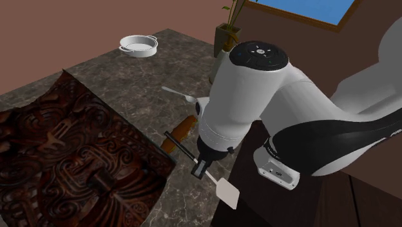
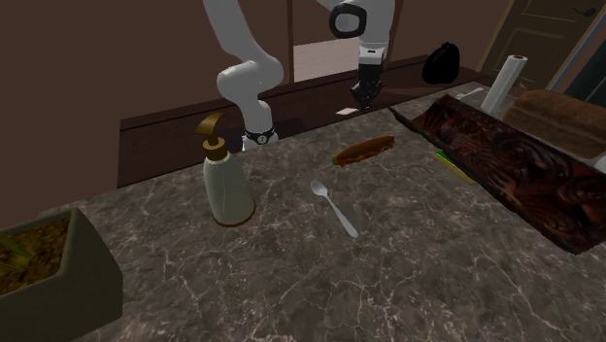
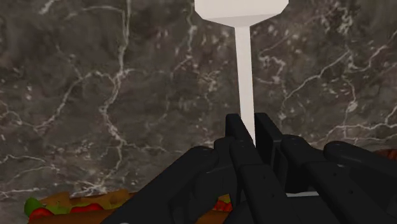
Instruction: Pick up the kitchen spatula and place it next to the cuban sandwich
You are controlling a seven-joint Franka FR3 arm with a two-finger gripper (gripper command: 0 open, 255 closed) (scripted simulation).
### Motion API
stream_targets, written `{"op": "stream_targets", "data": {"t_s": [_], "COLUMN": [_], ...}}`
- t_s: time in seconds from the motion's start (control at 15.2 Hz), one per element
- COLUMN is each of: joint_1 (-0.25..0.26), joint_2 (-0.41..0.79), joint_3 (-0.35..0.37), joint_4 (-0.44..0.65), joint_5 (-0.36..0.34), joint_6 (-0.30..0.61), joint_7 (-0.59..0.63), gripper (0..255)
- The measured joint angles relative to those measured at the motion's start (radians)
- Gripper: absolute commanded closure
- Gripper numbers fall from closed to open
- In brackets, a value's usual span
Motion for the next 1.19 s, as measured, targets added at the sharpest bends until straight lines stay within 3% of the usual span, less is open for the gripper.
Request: {"op": "stream_targets", "data": {"t_s": [0.66,1.12,1.19], "joint_1": [-0.017,-0.023,-0.023], "joint_2": [0.09,0.106,0.107], "joint_3": [0.06,0.069,0.069], "joint_4": [-0.08,-0.084,-0.084], "joint_5": [0.002,-0.002,-0.002], "joint_6": [0.168,0.193,0.193], "joint_7": [0.018,0.022,0.022], "gripper": [255,255,0]}}
